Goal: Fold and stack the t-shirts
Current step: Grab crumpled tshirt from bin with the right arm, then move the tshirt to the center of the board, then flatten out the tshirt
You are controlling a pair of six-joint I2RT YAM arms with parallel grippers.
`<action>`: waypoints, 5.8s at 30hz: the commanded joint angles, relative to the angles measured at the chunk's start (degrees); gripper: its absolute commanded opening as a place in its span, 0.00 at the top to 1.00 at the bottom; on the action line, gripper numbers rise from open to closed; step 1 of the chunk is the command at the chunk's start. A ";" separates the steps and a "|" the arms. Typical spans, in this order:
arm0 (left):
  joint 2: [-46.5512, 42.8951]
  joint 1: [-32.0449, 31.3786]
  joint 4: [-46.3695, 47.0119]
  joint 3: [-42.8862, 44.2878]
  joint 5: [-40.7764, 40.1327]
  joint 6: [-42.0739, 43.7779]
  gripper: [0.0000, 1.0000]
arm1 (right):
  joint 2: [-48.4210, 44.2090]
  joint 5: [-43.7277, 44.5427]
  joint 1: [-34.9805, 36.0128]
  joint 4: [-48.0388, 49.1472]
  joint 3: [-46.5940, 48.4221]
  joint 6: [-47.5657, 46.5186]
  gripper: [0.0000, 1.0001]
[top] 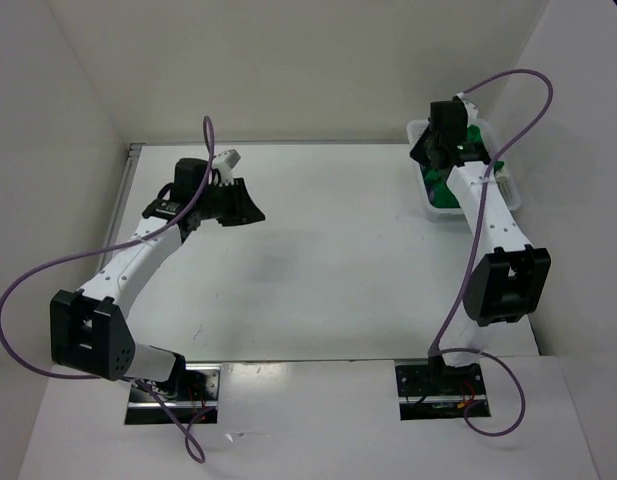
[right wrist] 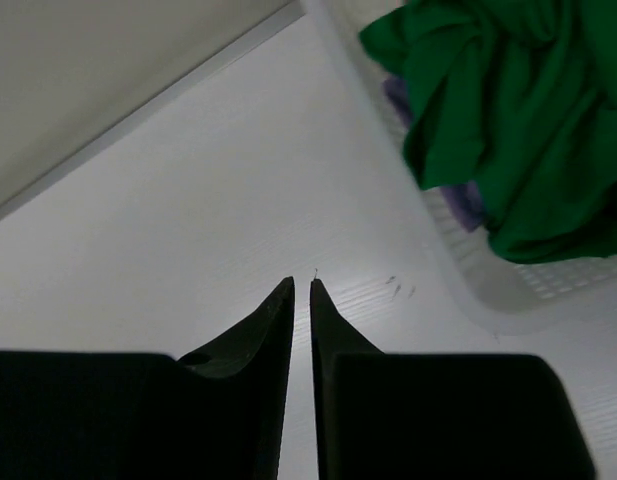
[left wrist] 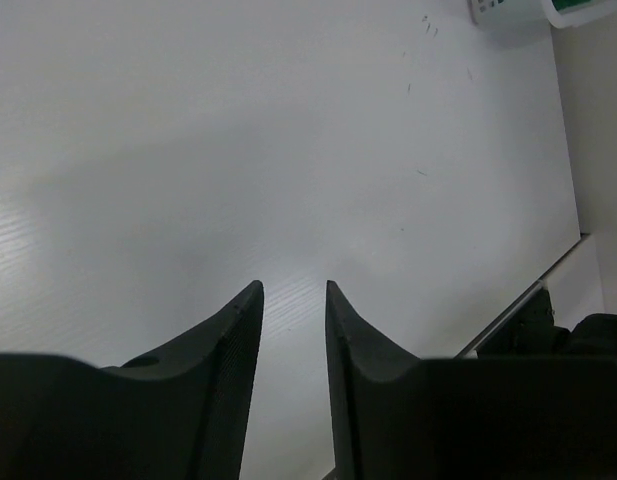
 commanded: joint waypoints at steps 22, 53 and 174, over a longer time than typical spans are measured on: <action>0.85 -5.93 4.85 -1.09 3.33 -1.07 0.37 | 20.70 -4.65 -15.95 2.43 14.33 1.77 0.47; 3.58 -5.93 5.38 7.17 -3.44 -9.50 0.26 | 2.44 -19.17 -11.57 3.22 20.30 -1.65 1.00; -2.16 22.20 3.16 -19.54 -22.17 -22.42 0.55 | -12.95 -27.35 8.83 12.36 -30.57 7.05 0.93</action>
